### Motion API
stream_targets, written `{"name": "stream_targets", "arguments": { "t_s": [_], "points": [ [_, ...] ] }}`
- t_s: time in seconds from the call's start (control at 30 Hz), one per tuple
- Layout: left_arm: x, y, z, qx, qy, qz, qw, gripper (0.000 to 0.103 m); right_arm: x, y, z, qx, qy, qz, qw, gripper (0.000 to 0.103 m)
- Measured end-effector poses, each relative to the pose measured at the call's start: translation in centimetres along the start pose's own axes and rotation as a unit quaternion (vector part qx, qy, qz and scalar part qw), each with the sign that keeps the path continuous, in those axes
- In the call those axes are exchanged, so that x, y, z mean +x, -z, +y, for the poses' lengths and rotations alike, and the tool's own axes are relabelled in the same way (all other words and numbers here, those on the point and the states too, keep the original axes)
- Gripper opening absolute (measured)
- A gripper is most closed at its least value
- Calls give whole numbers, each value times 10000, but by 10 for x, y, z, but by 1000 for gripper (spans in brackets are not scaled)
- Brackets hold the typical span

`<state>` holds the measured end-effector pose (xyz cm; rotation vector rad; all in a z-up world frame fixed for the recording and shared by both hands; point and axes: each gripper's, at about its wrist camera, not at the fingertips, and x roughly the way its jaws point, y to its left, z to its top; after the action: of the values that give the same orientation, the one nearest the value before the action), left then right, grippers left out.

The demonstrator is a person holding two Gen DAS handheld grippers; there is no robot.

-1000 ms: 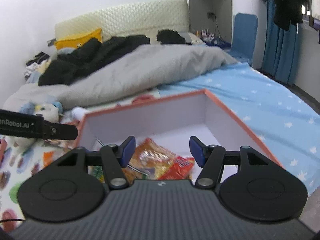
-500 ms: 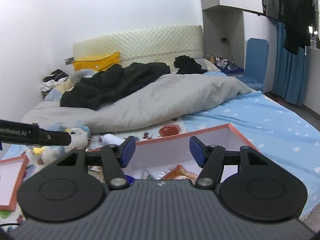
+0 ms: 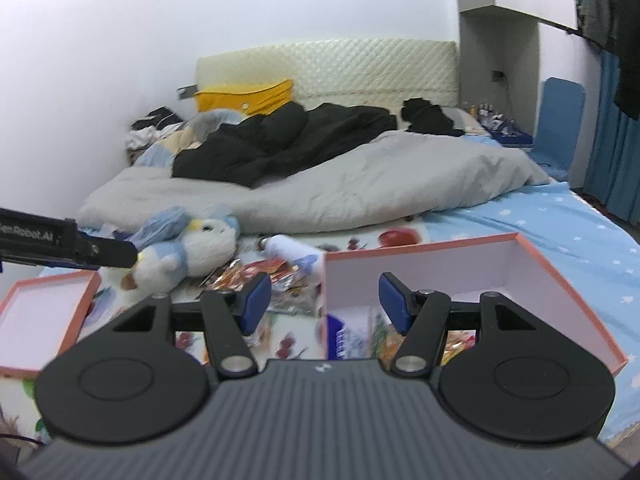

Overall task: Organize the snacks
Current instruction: 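Move both tools from the pink box back toward the snack pile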

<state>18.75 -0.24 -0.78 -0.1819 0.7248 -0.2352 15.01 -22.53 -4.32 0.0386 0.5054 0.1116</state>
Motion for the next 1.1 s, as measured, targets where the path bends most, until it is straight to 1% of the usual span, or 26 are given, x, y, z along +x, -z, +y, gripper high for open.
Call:
{"name": "stream_targets", "arguments": {
  "t_s": [0.1, 0.33, 0.47, 0.6, 0.73, 0.9, 1.0, 1.1],
  "points": [
    [-4, 11, 8, 3, -53, 40, 10000, 64, -2, 6, 13, -120, -90, 78, 9999, 62],
    [-4, 29, 32, -217, -112, 187, 9995, 64, -3, 17, 29, -268, -225, 254, 9991, 62],
    [-2, 40, 42, -317, -53, 237, 9992, 65, -3, 24, 38, -423, -202, 330, 9984, 62],
    [4, 50, 53, -360, 41, 330, 9988, 66, -6, 28, 42, -283, -291, 322, 9987, 62],
    [13, 59, 61, -352, 42, 445, 9984, 66, -3, 31, 44, -213, -253, 343, 9989, 62],
    [34, 66, 75, -500, -12, 577, 9971, 67, 10, 29, 49, -299, -444, 373, 9979, 62],
    [51, 68, 84, -634, 72, 658, 9958, 67, 25, 24, 49, -367, -608, 405, 9967, 61],
    [72, 69, 92, -693, 134, 721, 9949, 72, 44, 14, 46, -554, -684, 456, 9951, 61]
  ]
}}
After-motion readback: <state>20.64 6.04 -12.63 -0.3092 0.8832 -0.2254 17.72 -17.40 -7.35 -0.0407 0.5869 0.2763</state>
